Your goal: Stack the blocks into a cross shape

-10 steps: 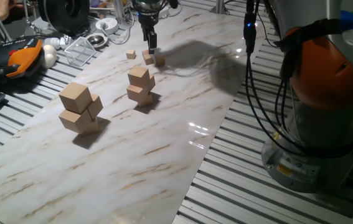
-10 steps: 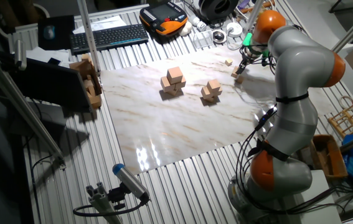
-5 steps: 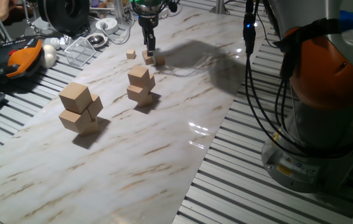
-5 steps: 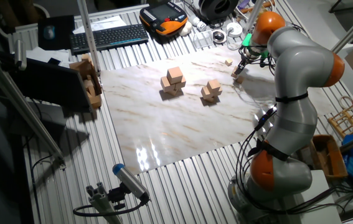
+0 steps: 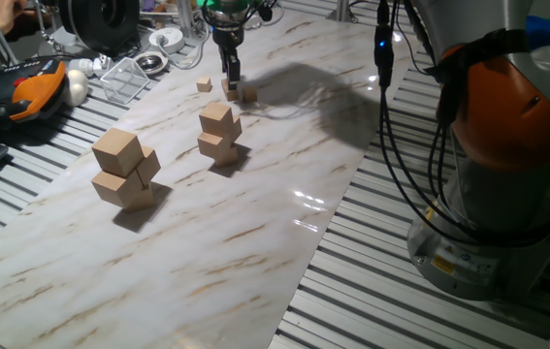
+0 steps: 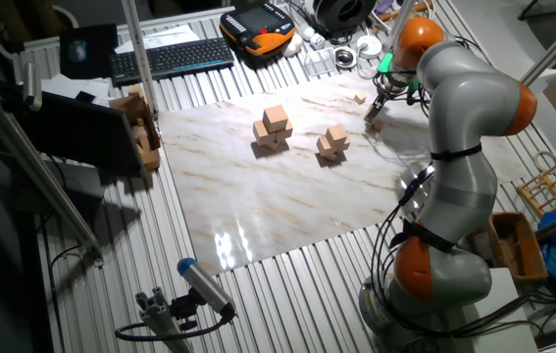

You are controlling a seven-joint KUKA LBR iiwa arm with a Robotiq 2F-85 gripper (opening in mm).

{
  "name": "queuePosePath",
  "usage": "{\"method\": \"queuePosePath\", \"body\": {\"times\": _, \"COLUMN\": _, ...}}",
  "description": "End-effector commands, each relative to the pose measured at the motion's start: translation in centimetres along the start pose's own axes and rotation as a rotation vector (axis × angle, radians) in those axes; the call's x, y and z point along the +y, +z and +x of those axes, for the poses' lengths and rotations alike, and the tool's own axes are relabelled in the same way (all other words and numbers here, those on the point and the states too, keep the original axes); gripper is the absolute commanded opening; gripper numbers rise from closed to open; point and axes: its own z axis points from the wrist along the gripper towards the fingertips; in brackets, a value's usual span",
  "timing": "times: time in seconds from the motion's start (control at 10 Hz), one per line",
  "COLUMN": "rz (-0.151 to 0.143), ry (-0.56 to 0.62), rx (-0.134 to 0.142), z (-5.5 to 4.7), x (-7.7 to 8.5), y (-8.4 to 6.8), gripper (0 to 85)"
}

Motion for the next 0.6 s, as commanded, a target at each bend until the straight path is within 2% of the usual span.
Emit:
{"method": "queuePosePath", "body": {"times": 0.0, "rz": -0.002, "ry": -0.002, "rx": 0.002, "z": 0.03, "x": 0.04, "y": 0.20, "gripper": 68.0}}
{"method": "queuePosePath", "body": {"times": 0.1, "rz": -0.003, "ry": -0.005, "rx": 0.001, "z": 0.04, "x": 0.06, "y": 0.41, "gripper": 85.0}}
{"method": "queuePosePath", "body": {"times": 0.5, "rz": -0.001, "ry": 0.000, "rx": 0.003, "z": 0.09, "x": 0.07, "y": 1.03, "gripper": 85.0}}
